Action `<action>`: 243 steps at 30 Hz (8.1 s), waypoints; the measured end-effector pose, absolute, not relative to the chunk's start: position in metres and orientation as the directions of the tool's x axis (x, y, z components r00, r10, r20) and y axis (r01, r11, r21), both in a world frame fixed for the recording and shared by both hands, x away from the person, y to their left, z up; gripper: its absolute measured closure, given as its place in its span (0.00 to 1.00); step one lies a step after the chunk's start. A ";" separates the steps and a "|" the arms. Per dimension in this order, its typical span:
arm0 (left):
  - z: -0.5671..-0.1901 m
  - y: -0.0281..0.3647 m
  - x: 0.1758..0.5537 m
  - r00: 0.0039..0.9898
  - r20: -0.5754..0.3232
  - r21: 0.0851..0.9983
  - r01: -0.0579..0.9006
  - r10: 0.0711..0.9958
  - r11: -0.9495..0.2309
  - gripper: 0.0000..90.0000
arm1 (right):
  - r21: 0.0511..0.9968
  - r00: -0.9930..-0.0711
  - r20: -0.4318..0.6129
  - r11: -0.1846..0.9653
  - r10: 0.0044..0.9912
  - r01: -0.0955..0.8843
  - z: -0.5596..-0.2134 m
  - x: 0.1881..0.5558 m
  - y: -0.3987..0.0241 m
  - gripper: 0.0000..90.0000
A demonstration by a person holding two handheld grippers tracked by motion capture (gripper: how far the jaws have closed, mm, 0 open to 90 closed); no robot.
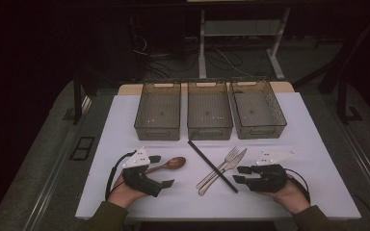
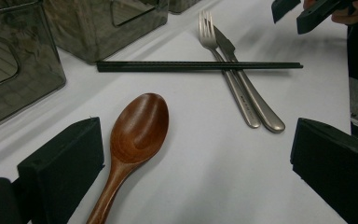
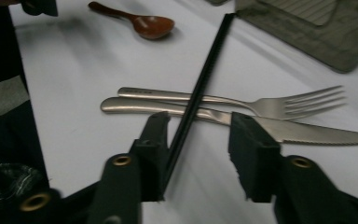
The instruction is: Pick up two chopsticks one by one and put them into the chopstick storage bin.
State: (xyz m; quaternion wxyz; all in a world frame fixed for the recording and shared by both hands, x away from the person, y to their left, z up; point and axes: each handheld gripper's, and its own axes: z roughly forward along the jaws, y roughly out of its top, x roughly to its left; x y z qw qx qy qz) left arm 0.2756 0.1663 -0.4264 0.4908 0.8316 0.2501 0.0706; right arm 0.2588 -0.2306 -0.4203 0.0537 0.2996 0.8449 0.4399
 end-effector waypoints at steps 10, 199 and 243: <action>-0.427 0.166 0.276 0.863 -0.133 0.848 0.354 0.488 -0.394 0.02 | 0.729 -0.864 0.169 0.530 0.474 0.433 -0.429 0.260 -0.200 0.99; -0.431 0.164 0.280 0.857 -0.159 0.848 0.372 0.490 -0.377 0.02 | 0.879 -0.837 0.118 0.336 0.534 0.338 -0.366 0.330 -0.238 0.95; -0.429 0.164 0.279 0.865 -0.158 0.857 0.360 0.476 -0.370 0.02 | 0.858 -0.779 0.096 0.346 0.619 0.380 -0.352 0.426 -0.120 0.95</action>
